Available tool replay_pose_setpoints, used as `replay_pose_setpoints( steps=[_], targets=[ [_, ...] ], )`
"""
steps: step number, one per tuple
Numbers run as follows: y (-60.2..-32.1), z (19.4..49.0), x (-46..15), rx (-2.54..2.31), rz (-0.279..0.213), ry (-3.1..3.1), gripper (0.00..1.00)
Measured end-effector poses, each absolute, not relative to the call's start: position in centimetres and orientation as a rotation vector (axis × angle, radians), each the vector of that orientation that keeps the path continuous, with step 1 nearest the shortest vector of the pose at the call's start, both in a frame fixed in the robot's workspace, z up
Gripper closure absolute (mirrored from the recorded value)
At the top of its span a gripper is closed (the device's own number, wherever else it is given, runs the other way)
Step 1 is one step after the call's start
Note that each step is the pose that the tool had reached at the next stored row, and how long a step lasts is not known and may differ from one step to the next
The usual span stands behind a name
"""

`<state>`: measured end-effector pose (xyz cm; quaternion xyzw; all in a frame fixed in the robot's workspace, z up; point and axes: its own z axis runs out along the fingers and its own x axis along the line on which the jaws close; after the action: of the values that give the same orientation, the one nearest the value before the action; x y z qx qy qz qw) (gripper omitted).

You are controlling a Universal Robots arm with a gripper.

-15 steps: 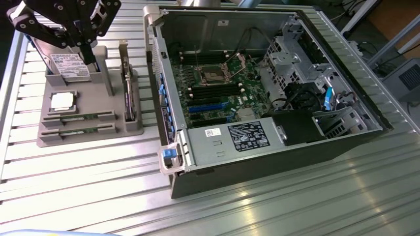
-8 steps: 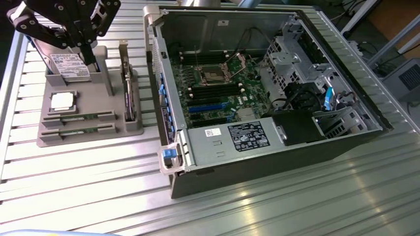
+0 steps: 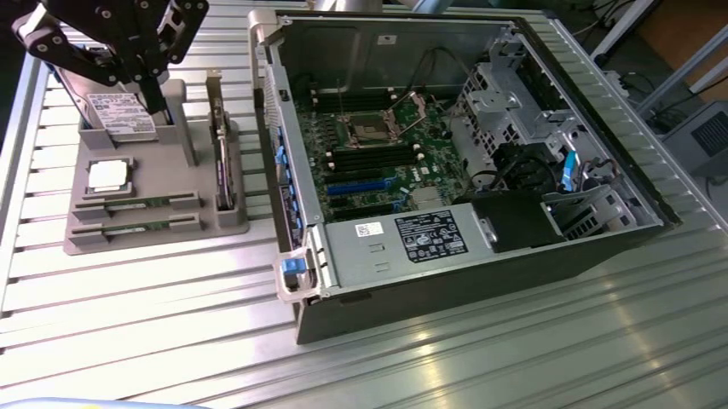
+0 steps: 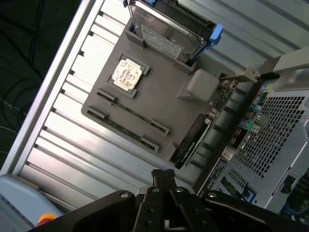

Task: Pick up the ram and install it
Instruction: 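Pick up the ram and move it above insertion slot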

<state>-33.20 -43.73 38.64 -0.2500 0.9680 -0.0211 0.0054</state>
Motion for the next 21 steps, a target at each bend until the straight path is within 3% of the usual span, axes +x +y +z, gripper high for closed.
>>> replay_pose_setpoints(
  steps=[21],
  targets=[
    [-43.73, 38.64, -33.20, -0.918, -0.104, 2.996, 0.90]
  ],
)
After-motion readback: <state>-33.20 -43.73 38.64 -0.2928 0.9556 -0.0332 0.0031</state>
